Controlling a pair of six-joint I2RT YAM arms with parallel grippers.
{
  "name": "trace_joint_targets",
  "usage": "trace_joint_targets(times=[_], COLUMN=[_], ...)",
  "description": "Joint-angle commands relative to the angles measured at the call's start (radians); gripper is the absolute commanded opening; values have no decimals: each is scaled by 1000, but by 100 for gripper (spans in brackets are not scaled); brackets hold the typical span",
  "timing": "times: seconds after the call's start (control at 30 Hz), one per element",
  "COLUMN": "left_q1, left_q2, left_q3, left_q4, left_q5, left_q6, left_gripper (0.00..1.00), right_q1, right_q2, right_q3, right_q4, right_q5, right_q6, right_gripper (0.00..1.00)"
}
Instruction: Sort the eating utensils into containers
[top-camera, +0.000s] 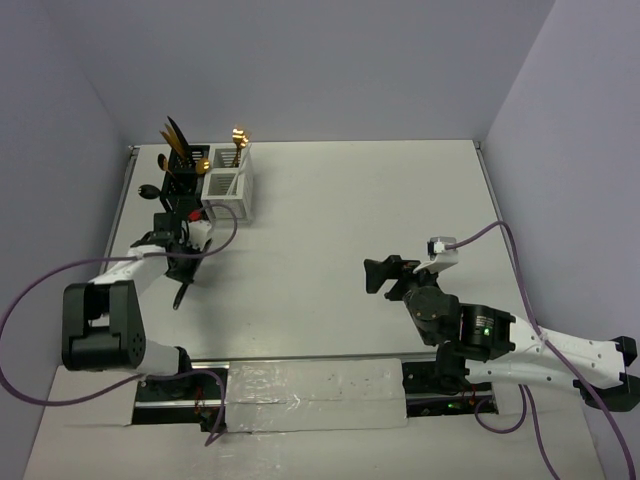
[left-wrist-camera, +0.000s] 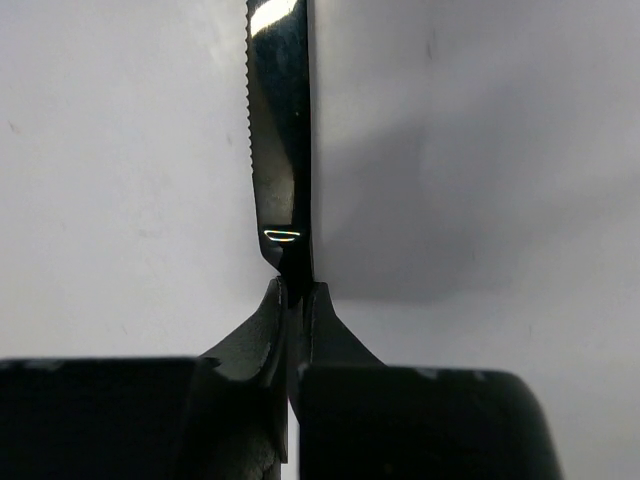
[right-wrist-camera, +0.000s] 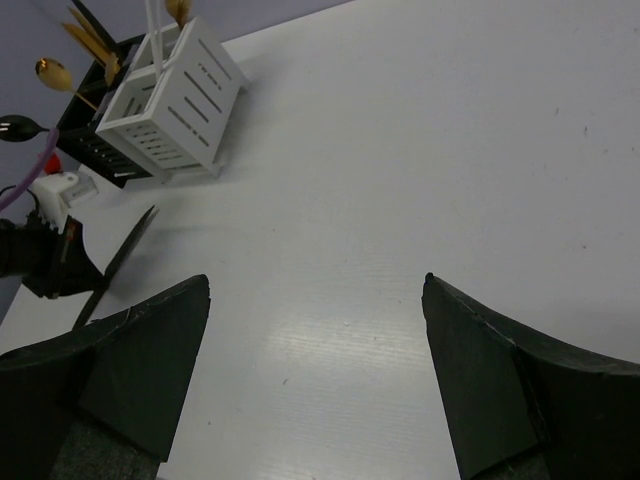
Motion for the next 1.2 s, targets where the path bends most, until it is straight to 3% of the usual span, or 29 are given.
trace_joint_targets(times=[0.0, 0.47, 0.77, 1.0, 1.17], left_q1=[11, 23, 26, 28, 28], left_q2=[-108, -366, -426, -339, -196], left_q3=[-37, -44, 205, 354, 337], left_q4=[-65, -80, -51, 332, 772], left_q5=[-22, 129, 345, 259, 183], left_q6=[39, 46, -114, -299, -434], left_gripper=[0, 0, 0, 0, 0], right_q1=[4, 4, 4, 4, 4], right_q2=[-14, -16, -29, -3, -3], right_q3=[2, 1, -10, 15, 18], right_q4=[6, 9, 43, 28, 18], right_q5=[46, 42, 46, 59, 80], right_q6=[15, 16, -4, -10, -2], right_gripper=[93, 93, 93, 93, 93])
